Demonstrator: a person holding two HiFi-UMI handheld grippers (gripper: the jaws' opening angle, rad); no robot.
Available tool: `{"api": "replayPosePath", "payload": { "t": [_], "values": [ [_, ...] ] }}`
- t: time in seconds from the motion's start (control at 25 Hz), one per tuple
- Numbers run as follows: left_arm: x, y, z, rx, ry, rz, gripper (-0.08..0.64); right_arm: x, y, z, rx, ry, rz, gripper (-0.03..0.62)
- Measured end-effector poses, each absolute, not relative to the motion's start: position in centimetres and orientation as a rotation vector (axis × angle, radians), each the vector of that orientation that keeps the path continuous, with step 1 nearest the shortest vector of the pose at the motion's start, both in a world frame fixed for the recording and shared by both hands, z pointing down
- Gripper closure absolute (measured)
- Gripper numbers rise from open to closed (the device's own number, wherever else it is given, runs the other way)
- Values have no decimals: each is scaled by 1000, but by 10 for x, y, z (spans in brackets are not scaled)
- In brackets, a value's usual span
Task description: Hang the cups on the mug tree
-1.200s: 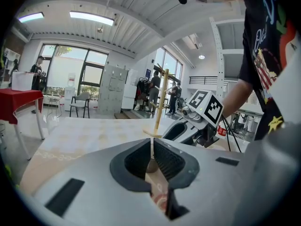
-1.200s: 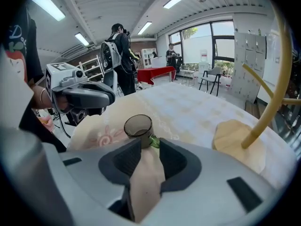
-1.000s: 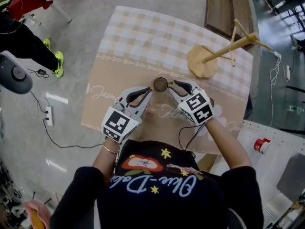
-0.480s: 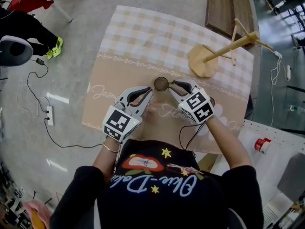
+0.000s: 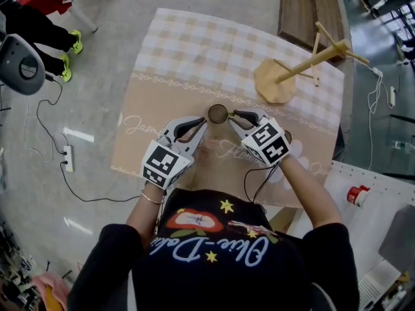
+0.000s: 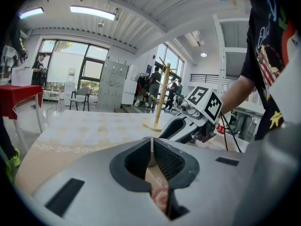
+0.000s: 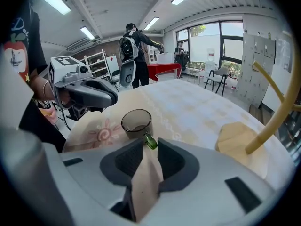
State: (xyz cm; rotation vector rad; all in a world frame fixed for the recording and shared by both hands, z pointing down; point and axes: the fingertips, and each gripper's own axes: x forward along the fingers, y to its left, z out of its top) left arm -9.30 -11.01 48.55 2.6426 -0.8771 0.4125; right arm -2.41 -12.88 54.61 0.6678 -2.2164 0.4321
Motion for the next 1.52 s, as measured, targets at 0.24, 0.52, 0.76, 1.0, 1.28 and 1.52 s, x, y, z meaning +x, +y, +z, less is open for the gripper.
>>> {"api": "replayPosePath", "payload": {
  "t": [0.24,0.52,0.76,1.0,1.28,1.52],
  "values": [
    [-93,-114,507,2593,-842,461,549,-27,-130,553,644,-2203,421,489],
    [-92,-114,513,2574,-819,474,549,-35,-122,554,575,-2208,396,490],
    [-91,-116,516,2572,-813,490,549,-36,-123,555,583,-2217,397,515],
    [-90,-117,518,2569,-800,498,549,-40,-123,554,563,-2244,363,526],
    [-95,-118,521,2559,-812,505,549,-48,-117,549,557,-2299,426,546],
    [-98,-120,520,2558,-824,493,549,-50,-117,546,580,-2306,443,548]
  ]
}}
